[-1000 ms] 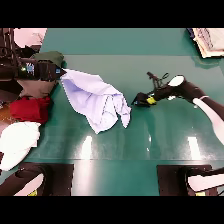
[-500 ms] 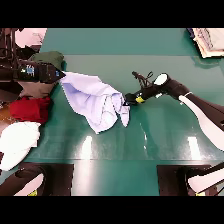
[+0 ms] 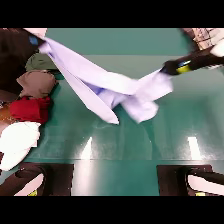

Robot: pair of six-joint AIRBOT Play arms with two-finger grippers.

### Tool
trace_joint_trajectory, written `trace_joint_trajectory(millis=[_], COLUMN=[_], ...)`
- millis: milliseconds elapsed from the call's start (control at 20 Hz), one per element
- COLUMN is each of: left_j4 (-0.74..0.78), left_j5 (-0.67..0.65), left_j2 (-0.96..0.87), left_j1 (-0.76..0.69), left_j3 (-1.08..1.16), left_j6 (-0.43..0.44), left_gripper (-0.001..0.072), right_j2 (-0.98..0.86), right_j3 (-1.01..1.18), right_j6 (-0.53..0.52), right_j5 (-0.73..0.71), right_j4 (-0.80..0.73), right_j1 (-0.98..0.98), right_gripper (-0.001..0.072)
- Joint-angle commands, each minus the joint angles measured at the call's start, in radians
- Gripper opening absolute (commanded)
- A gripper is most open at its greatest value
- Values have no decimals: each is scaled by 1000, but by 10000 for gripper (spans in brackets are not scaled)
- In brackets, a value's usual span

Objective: Fold the shirts.

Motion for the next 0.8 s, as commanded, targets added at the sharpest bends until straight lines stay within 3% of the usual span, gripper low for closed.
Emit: trace_joint_trajectory(millis=[0,400,650,750], left_j4=[11,11,2,-11], left_j5=[2,62,217,218], left_j2=[0,0,51,68], left_j1=[1,1,1,1], left_j3=[140,394,478,473], left_j6=[1,1,-3,-55], left_gripper=[25,25,26,25], right_j2=[152,415,509,519], right_j3=[84,243,365,401], right_j6=[14,14,14,14], right_j5=[12,-124,-185,-178], right_j4=[-46,-46,-47,-46], right_j1=[-141,-300,-412,-457], right_gripper=[17,17,17,16])
